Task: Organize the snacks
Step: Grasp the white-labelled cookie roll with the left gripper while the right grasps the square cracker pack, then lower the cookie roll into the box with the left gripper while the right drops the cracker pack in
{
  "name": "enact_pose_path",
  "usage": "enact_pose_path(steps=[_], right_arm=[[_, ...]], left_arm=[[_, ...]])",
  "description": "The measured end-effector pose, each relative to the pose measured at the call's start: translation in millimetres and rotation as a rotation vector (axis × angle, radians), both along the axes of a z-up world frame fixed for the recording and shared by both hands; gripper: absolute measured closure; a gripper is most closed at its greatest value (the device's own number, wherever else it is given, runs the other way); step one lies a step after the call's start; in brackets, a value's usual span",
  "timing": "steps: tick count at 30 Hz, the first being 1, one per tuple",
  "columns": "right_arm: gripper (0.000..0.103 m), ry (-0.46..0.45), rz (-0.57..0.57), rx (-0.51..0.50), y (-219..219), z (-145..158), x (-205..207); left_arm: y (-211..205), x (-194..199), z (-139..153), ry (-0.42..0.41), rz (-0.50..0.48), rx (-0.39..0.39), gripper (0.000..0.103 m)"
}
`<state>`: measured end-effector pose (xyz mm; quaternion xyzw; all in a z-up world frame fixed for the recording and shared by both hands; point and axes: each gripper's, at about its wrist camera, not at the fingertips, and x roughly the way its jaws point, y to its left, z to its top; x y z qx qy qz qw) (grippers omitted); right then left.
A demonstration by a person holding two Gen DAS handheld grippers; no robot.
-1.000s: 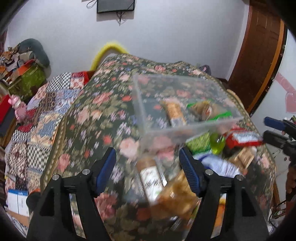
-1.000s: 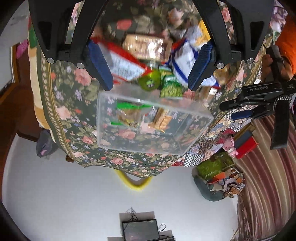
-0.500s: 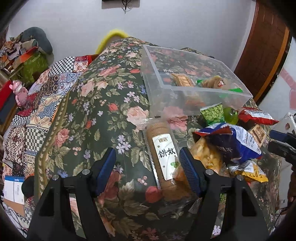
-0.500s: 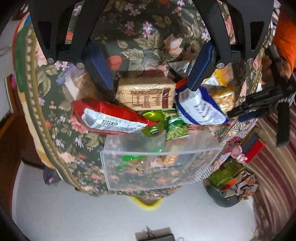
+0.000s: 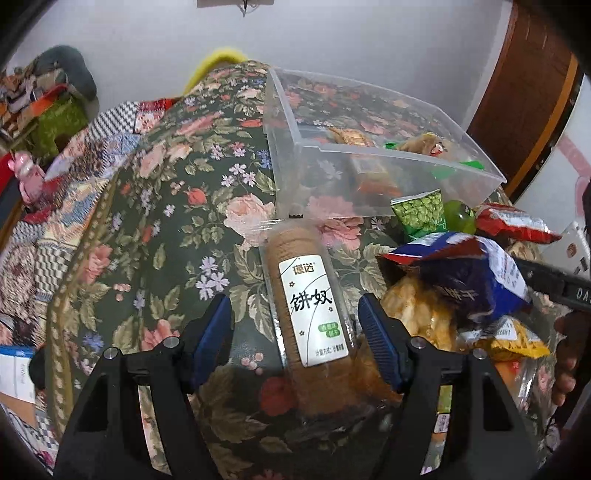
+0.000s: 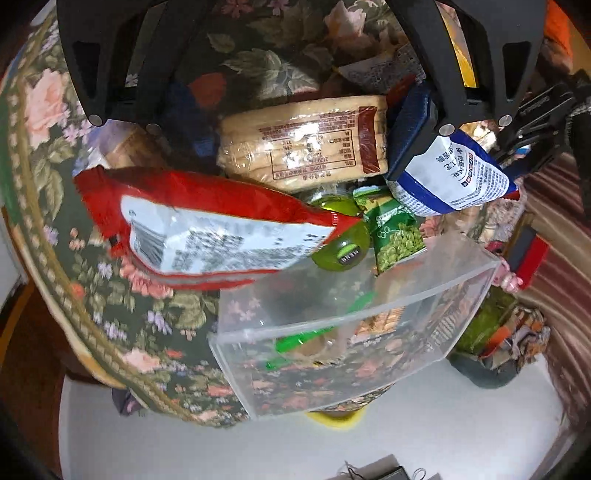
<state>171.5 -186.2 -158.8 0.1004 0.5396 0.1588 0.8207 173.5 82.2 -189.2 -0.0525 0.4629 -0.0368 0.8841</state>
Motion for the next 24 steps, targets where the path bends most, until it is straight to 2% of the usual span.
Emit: enact_pose_path(steps=[3, 7, 10, 13, 14, 15, 16, 19, 24], right_arm=[[0.018, -0.007, 0.032, -0.029, -8, 0, -7], [0.021, 0.003, 0.088, -0.071, -16, -1, -18], [0.022, -0.002, 0.115, -0.106, -24, -5, -27], [0.022, 0.000, 0.114, -0.114, -31, -8, -29], [0.022, -0.001, 0.113, -0.113, -32, -8, -29], [0.022, -0.002, 0.114, -0.113, -31, -8, -28], [0.022, -0.007, 0.119, -0.125, -30, -8, -28], [0.022, -0.031, 0.140, -0.158, -24, -9, -28], [0.024, -0.054, 0.149, -0.152, -25, -7, -31]], left_arm=[[2, 2, -5, 0.006, 0.010, -0.004, 0.031], [3, 6, -17, 0.023, 0.043, 0.048, 0.030], [2, 3, -18, -0.007, 0.054, 0.075, 0.031], [2, 2, -18, -0.021, 0.049, 0.065, 0.038], [0, 2, -18, -0.025, 0.040, 0.064, 0.045], [-2, 1, -17, -0.029, 0.028, 0.062, 0.057], [-6, 1, -16, -0.029, 0.007, 0.063, 0.064], [-13, -1, -14, -0.039, 0.002, 0.099, 0.064], [-5, -12, -10, -0.027, 0.027, 0.055, 0.064]])
